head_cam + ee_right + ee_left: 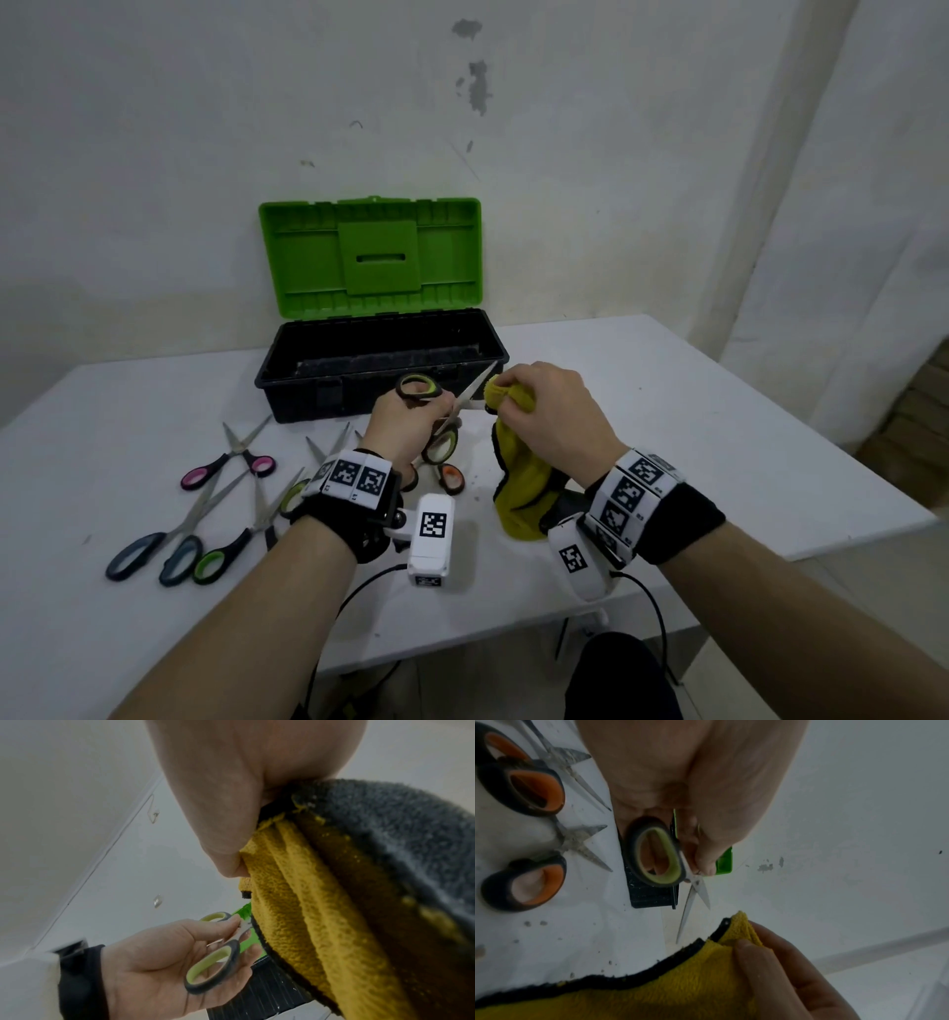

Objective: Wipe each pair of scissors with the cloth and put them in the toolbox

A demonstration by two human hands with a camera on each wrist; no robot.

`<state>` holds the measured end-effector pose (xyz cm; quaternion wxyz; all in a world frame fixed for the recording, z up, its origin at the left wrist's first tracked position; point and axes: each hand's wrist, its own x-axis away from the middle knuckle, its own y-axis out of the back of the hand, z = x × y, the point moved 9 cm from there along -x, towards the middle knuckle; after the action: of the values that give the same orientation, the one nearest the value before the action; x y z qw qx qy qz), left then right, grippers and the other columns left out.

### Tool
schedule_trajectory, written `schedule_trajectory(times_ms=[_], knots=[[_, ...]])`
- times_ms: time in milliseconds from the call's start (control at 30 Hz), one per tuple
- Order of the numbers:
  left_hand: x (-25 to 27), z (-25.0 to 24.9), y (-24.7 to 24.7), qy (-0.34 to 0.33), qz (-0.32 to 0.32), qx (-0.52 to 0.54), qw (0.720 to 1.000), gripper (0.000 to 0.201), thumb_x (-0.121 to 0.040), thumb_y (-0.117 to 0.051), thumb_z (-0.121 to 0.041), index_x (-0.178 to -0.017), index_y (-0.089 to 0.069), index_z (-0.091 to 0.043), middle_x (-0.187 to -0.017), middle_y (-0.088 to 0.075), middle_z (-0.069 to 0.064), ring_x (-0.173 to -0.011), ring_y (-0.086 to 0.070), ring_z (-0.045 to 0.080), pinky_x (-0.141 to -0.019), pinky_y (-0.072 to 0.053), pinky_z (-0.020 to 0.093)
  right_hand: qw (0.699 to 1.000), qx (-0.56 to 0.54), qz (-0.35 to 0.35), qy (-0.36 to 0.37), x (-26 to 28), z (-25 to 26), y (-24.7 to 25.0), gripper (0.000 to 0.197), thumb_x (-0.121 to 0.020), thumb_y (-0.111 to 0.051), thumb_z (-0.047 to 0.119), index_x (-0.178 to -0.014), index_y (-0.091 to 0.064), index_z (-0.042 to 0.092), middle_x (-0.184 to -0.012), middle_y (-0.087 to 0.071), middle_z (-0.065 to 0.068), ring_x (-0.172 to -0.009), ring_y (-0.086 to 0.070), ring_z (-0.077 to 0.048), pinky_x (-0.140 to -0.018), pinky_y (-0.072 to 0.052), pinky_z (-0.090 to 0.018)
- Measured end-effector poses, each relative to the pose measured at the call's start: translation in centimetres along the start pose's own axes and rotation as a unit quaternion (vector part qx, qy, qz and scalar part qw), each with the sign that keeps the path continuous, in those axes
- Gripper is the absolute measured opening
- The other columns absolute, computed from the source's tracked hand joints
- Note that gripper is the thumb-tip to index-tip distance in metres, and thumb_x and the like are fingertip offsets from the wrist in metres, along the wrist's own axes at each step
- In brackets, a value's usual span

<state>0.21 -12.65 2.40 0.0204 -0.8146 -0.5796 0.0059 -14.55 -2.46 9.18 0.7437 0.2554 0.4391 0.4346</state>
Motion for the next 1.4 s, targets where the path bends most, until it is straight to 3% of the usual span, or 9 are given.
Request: schedule_trajectory(times_ms=[100,300,433,533,833,967,1133,1300,1400], knots=[[0.2,0.0,-0.2,0.001,0.0,0.028,1.0,0.011,-0.097,-0.061,-0.01,-0.1,-0.064,0.0,-0.094,-0.073,0.013,-0.07,-0.075,0.02,-0.059,-0.058,0.026,1.0,-0.001,0.004,-0.002,0.1,0.0,-0.1,0.023,-0.086,-0.058,0.033,-0.107,-0.067,0.028,-0.094,-0.059,0.007,-0.089,-0.056,-0.016,-0.077,-0.049,-0.034],[0.4,-0.4,-1.0,-0.04,0.014,0.027,0.999,0.006,-0.098,-0.06,-0.016,-0.095,-0.062,-0.011,-0.093,-0.074,0.005,-0.072,-0.074,0.024,-0.074,-0.058,0.037,1.0,-0.011,0.008,0.02,0.0,0.4,-0.1,0.022,-0.087,-0.058,0.028,-0.107,-0.066,0.029,-0.097,-0.063,0.007,-0.09,-0.057,-0.016,-0.078,-0.051,-0.036],[0.8,-0.3,-1.7,-0.021,0.022,0.037,0.999,0.01,-0.099,-0.06,-0.023,-0.1,-0.064,-0.014,-0.092,-0.074,0.0,-0.068,-0.07,0.017,-0.063,-0.054,0.03,0.998,0.021,0.006,0.065,0.0,1.6,-0.3,0.019,-0.089,-0.057,0.025,-0.107,-0.063,0.029,-0.102,-0.062,0.004,-0.09,-0.058,-0.02,-0.073,-0.052,-0.042],[1.0,-0.5,-1.9,-0.035,0.019,0.044,0.998,0.012,-0.098,-0.062,-0.023,-0.099,-0.065,-0.011,-0.094,-0.074,0.008,-0.069,-0.07,0.021,-0.059,-0.056,0.03,0.994,0.056,0.017,0.091,0.2,2.5,-0.9,0.02,-0.093,-0.056,0.028,-0.11,-0.065,0.031,-0.104,-0.06,0.004,-0.091,-0.058,-0.021,-0.07,-0.052,-0.04],[1.3,-1.4,-1.5,-0.088,0.004,0.032,0.996,0.007,-0.096,-0.063,-0.017,-0.095,-0.065,-0.01,-0.083,-0.075,0.003,-0.061,-0.069,0.022,-0.057,-0.055,0.033,0.988,0.129,0.0,0.081,0.3,2.6,-1.0,0.021,-0.098,-0.05,0.034,-0.112,-0.065,0.031,-0.105,-0.057,0.003,-0.086,-0.06,-0.025,-0.062,-0.046,-0.032],[1.4,-1.3,-1.1,-0.084,-0.008,0.03,0.996,0.006,-0.096,-0.064,-0.017,-0.092,-0.062,-0.013,-0.08,-0.071,0.0,-0.058,-0.068,0.018,-0.054,-0.054,0.03,0.993,0.111,-0.046,0.011,-0.5,0.7,0.8,0.016,-0.097,-0.051,0.03,-0.105,-0.064,0.029,-0.099,-0.058,0.002,-0.083,-0.058,-0.024,-0.065,-0.049,-0.034],[1.2,-0.5,-0.7,-0.061,-0.012,0.044,0.997,0.01,-0.096,-0.063,-0.022,-0.095,-0.061,-0.012,-0.09,-0.07,0.001,-0.061,-0.07,0.018,-0.061,-0.054,0.033,0.996,0.076,-0.04,0.018,-0.6,0.1,1.7,0.011,-0.095,-0.055,0.027,-0.1,-0.064,0.026,-0.097,-0.06,0.003,-0.087,-0.057,-0.022,-0.068,-0.049,-0.036],[0.8,0.6,-1.6,-0.013,0.046,0.072,0.996,0.004,-0.097,-0.061,-0.014,-0.096,-0.06,-0.011,-0.092,-0.075,0.004,-0.084,-0.074,0.027,-0.085,-0.055,0.039,0.993,0.094,0.019,0.063,0.2,0.9,-0.4,0.015,-0.092,-0.057,0.018,-0.098,-0.067,0.027,-0.11,-0.06,0.009,-0.092,-0.059,-0.022,-0.07,-0.05,-0.036],[0.9,0.2,-1.4,-0.038,0.037,0.05,0.997,0.006,-0.098,-0.06,-0.011,-0.091,-0.061,-0.012,-0.083,-0.073,0.001,-0.075,-0.07,0.02,-0.069,-0.055,0.03,0.992,0.102,0.022,0.077,0.4,1.0,-0.9,0.016,-0.093,-0.056,0.02,-0.101,-0.067,0.028,-0.113,-0.059,0.011,-0.093,-0.059,-0.02,-0.069,-0.05,-0.034]])
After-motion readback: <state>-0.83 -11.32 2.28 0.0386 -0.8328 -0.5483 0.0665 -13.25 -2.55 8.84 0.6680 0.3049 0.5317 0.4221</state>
